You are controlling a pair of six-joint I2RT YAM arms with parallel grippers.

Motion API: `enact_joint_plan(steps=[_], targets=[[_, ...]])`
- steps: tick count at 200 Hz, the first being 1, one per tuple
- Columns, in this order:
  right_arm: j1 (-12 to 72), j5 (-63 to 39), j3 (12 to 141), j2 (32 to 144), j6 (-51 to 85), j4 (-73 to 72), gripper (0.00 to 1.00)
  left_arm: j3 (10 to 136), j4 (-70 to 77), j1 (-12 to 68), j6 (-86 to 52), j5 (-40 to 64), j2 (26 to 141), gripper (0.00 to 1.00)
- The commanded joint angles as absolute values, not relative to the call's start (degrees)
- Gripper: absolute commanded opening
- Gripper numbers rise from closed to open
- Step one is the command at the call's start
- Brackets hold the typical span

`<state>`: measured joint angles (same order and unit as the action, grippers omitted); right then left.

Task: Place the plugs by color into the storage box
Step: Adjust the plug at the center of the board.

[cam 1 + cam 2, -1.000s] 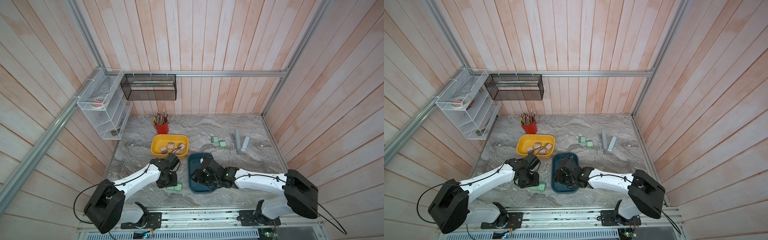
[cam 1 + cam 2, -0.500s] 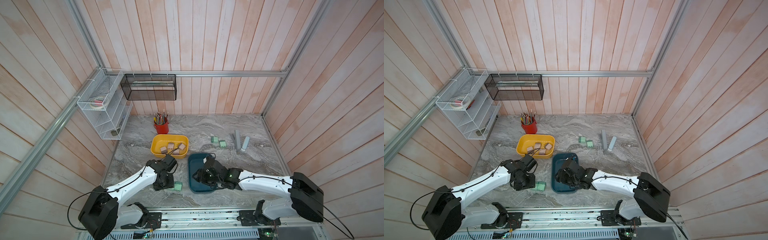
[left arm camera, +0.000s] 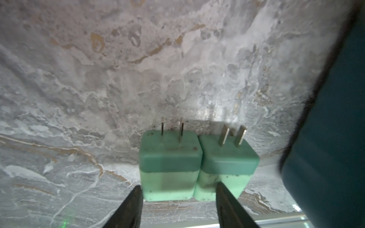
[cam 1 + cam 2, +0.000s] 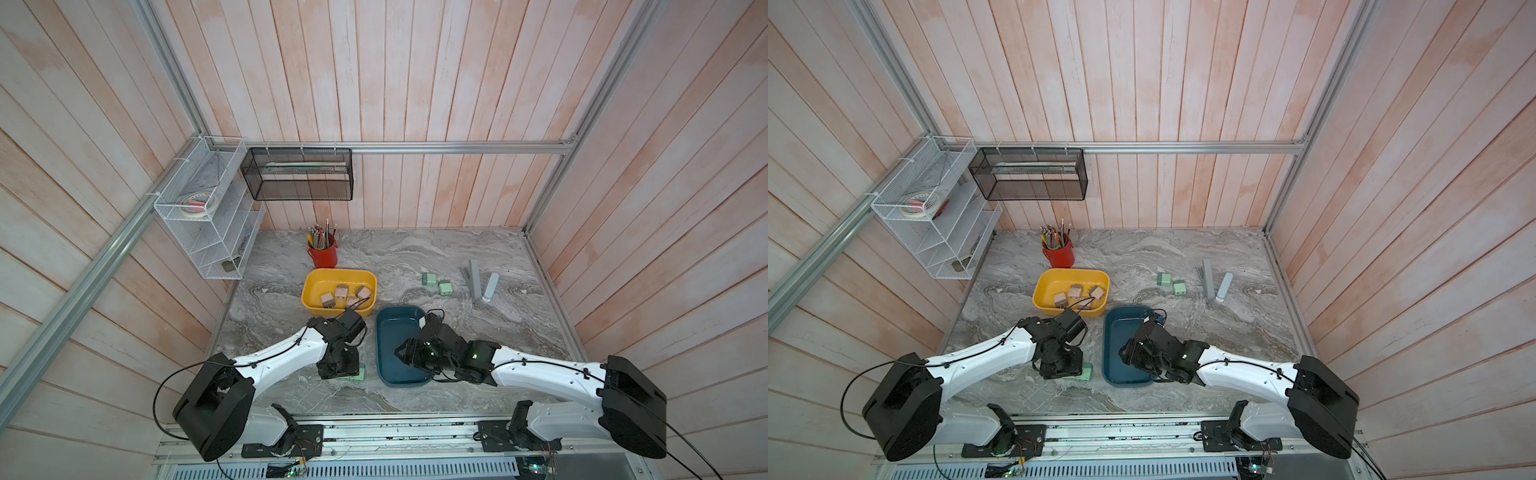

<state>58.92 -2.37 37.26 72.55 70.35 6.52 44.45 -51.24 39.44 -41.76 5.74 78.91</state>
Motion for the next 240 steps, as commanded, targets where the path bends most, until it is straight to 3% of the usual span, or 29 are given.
enact_joint_plan(steps=[1, 108, 206, 240], targets=[[58.53, -0.86, 36.15, 71.48, 70.91, 8.04, 0.63, 42.99, -51.09, 39.53, -42.49, 3.98, 80.11, 0.60], [58.45, -0.55, 35.49, 71.03, 70.84, 7.45, 0.63, 37.20, -55.96, 37.58, -47.71, 3.30, 71.02, 0.59], [58.45, 0.06, 34.06, 68.31, 71.02, 8.96, 0.64, 42.91, -50.22, 37.88, -42.14, 3.76, 84.01, 0.59], [58.36, 0.78, 33.51, 66.77, 71.42, 9.89, 0.64, 45.68, -52.25, 37.65, -41.57, 2.43, 82.75, 0.60]])
